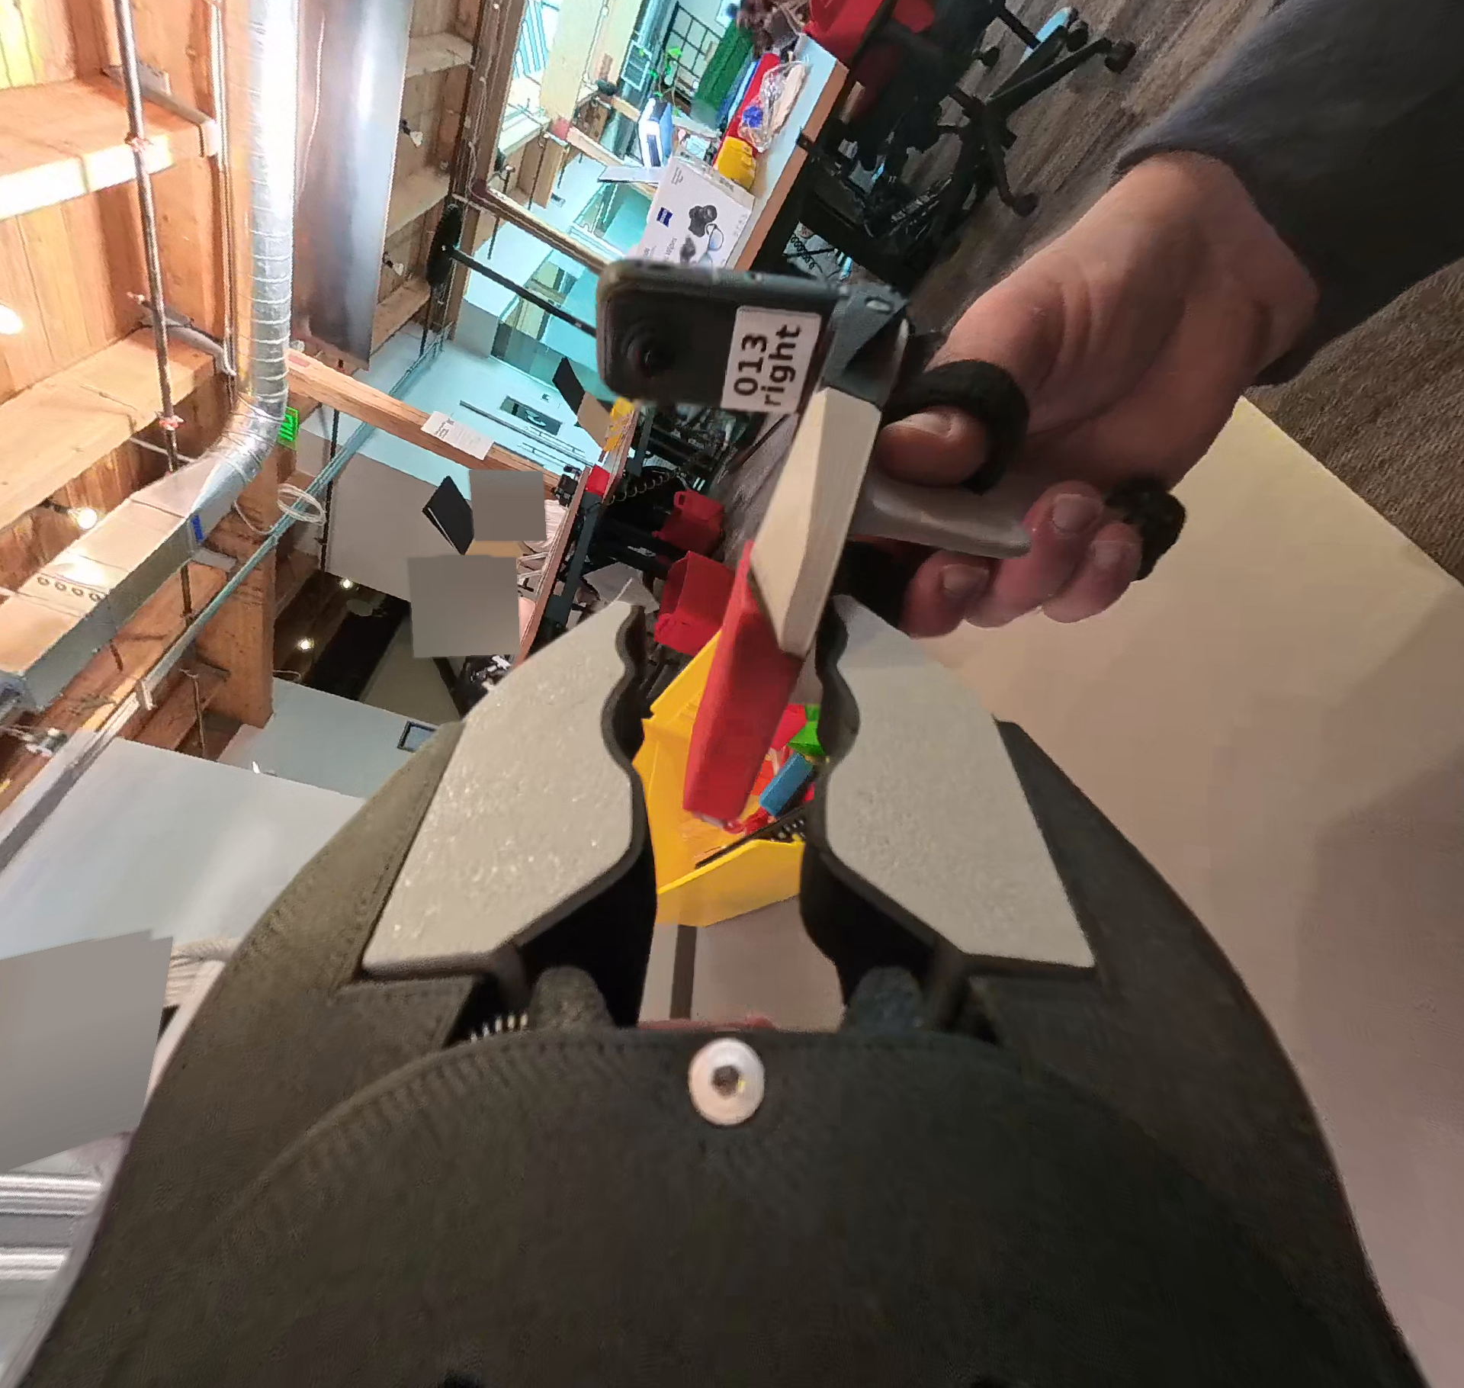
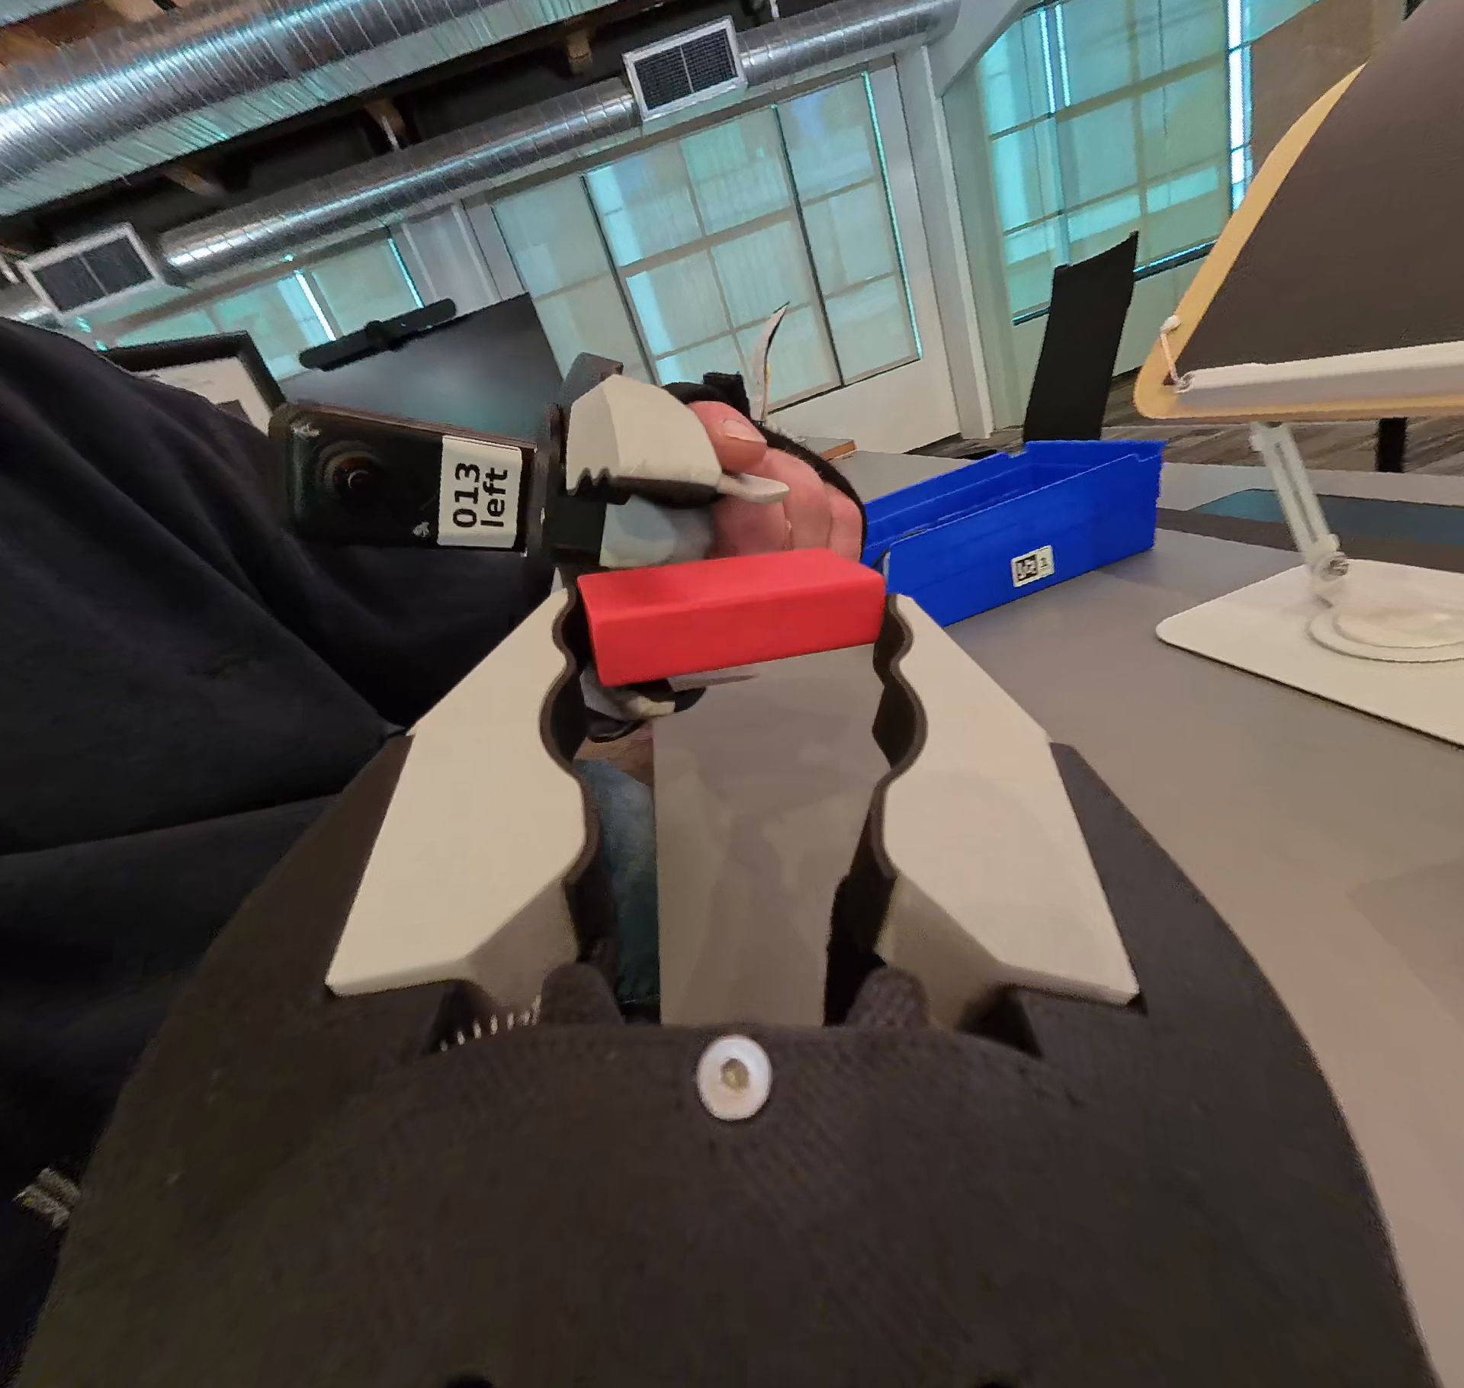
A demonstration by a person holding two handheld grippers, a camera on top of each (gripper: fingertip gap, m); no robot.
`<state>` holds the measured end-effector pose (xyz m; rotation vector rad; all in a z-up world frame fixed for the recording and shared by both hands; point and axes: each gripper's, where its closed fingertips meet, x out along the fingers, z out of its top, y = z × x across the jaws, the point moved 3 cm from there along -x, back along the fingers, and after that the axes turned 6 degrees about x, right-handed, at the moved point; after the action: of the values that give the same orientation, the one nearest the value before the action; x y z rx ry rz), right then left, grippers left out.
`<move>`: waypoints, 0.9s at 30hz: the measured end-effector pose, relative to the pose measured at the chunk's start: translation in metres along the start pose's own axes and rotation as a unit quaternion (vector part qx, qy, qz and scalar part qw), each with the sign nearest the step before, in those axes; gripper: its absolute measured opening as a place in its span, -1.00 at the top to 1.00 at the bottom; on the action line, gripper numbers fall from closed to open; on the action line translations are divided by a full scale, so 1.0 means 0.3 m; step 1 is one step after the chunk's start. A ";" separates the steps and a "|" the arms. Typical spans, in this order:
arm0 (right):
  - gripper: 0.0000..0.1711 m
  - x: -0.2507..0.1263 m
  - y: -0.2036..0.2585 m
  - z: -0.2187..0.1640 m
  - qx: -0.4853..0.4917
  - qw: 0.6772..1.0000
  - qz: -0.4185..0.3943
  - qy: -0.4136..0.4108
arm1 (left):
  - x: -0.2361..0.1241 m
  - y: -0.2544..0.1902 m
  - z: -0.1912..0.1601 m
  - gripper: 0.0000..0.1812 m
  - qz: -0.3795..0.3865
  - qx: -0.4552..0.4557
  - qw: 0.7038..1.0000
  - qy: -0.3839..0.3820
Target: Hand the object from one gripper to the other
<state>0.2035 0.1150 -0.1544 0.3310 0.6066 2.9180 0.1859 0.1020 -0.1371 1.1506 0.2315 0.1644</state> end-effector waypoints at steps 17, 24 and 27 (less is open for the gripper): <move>0.16 -0.028 0.023 0.032 -0.239 0.965 -0.103 0.020 | -0.053 0.042 -0.123 0.15 -0.068 -0.619 0.778 -0.078; 0.17 -0.016 0.052 -0.004 -0.392 0.908 -0.123 0.079 | -0.014 0.004 -0.076 0.20 -0.189 -0.773 0.583 -0.162; 0.16 -0.012 0.057 -0.017 -0.437 0.885 -0.127 0.097 | -0.004 0.000 -0.063 0.33 -0.209 -0.785 0.554 -0.182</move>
<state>0.2041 0.0969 -0.1526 -0.1496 -0.6226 2.6312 0.1796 0.1183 -0.1443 -0.7374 -0.0781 -0.2958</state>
